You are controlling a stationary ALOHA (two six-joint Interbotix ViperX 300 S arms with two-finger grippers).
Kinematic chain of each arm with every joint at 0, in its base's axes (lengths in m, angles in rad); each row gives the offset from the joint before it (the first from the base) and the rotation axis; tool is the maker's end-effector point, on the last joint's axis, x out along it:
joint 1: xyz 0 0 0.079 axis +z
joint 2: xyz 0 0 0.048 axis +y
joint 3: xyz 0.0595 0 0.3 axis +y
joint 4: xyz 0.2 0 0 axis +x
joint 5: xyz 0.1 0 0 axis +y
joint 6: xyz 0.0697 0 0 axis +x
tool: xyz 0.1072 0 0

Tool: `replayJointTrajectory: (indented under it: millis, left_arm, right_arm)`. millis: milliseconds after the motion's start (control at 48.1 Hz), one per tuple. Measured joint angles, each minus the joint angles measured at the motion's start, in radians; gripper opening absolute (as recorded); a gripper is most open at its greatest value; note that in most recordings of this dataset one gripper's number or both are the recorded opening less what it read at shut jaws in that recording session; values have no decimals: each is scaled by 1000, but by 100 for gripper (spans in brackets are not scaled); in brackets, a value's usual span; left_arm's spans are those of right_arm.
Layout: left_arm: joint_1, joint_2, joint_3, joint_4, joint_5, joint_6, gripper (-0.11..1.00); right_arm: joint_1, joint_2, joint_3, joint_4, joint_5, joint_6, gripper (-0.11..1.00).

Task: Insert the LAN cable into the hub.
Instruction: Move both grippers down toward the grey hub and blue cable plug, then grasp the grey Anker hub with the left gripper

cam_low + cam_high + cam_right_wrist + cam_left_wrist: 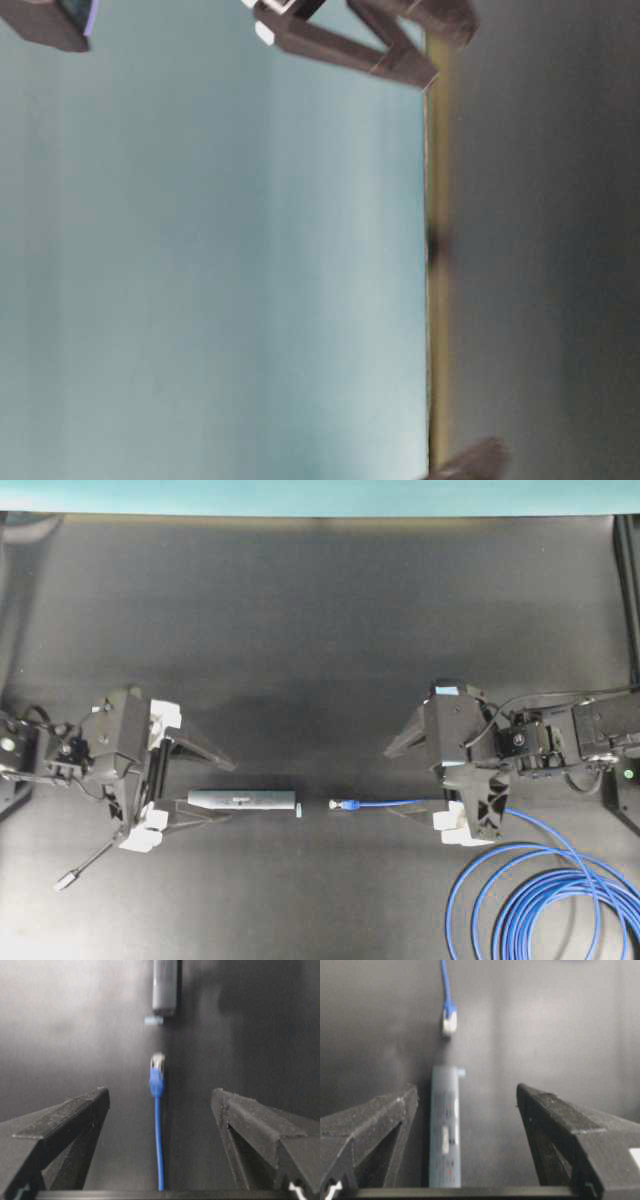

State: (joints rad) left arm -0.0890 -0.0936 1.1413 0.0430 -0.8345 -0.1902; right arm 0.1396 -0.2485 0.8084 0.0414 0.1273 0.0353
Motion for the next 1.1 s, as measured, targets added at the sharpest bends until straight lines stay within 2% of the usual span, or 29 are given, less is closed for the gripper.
replayJointTrajectory:
  millis: [250, 499, 853, 978, 1103]
  left_arm:
    - [-2, 149, 2, 0, -101, -5, 76]
    - [-5, 290, -8, 0, -190, -35, 76]
    - [-8, 390, -80, -2, -176, -41, 74]
    - [-8, 399, -89, 0, -152, -40, 63]
    - [-8, 399, -92, 0, -133, -41, 35]
  right_arm:
    - [0, -3, 0, 0, -26, 49, 79]
    - [2, -17, 14, -2, -28, 61, 79]
    - [8, -28, 20, 0, -26, 63, 79]
    - [8, -31, 26, 0, -26, 63, 79]
    - [8, -35, 34, 0, -28, 63, 79]
